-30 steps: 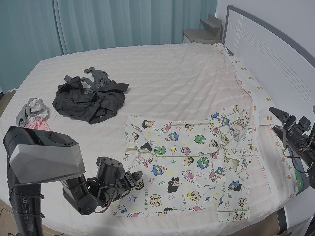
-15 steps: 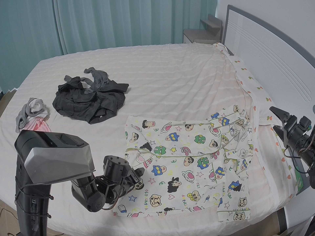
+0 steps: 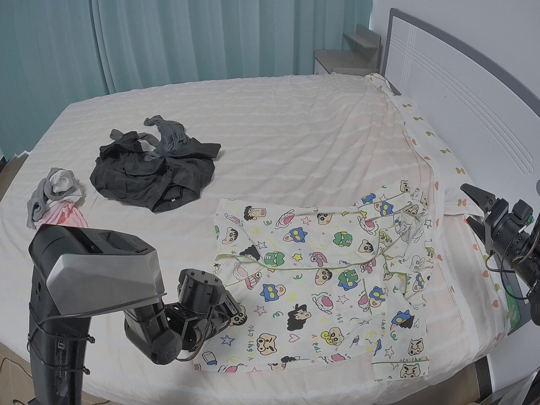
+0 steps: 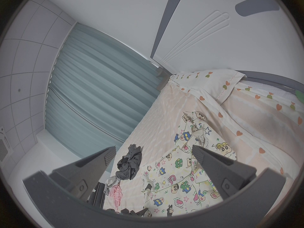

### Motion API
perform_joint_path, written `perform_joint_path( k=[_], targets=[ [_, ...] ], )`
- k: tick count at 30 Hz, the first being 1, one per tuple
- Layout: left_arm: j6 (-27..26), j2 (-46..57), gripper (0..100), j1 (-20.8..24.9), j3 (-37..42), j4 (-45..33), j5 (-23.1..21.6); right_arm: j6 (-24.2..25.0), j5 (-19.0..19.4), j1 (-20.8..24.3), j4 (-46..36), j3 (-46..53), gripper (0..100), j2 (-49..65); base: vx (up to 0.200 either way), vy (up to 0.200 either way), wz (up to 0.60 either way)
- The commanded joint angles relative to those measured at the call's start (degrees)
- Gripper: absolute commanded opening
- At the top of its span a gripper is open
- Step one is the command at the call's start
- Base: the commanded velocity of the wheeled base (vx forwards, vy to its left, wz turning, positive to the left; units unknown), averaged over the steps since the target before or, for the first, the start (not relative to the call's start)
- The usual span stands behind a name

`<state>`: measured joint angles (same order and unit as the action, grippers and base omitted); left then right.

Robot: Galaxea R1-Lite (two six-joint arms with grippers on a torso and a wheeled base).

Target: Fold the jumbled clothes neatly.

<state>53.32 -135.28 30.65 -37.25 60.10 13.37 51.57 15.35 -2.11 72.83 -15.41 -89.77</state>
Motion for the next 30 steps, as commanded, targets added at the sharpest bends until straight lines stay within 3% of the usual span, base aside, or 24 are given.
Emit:
perform_joint_path(
  k=[1, 5, 11, 30],
  targets=[
    [-0.32, 1.16, 0, -0.76, 0.16, 0.02, 0.25, 0.03, 0.03, 0.0, 0.03, 0.03, 100, 0.39, 0.0, 0.0, 0.0],
    [-1.29, 2.92, 0, -1.73, 0.43, 0.02, 0.25, 0.03, 0.03, 0.0, 0.03, 0.03, 100, 0.83, 0.0, 0.0, 0.0],
    [-7.97, 3.79, 0, -3.84, 1.48, 0.37, 0.16, 0.03, 0.03, 0.0, 0.03, 0.03, 100, 1.27, 0.0, 0.0, 0.0],
    [-19.66, 4.76, 0, -8.67, -1.68, 0.37, -2.3, 0.03, -0.05, 0.0, 0.03, -0.06, 100, 1.27, 0.0, 0.0, 0.0]
  ],
)
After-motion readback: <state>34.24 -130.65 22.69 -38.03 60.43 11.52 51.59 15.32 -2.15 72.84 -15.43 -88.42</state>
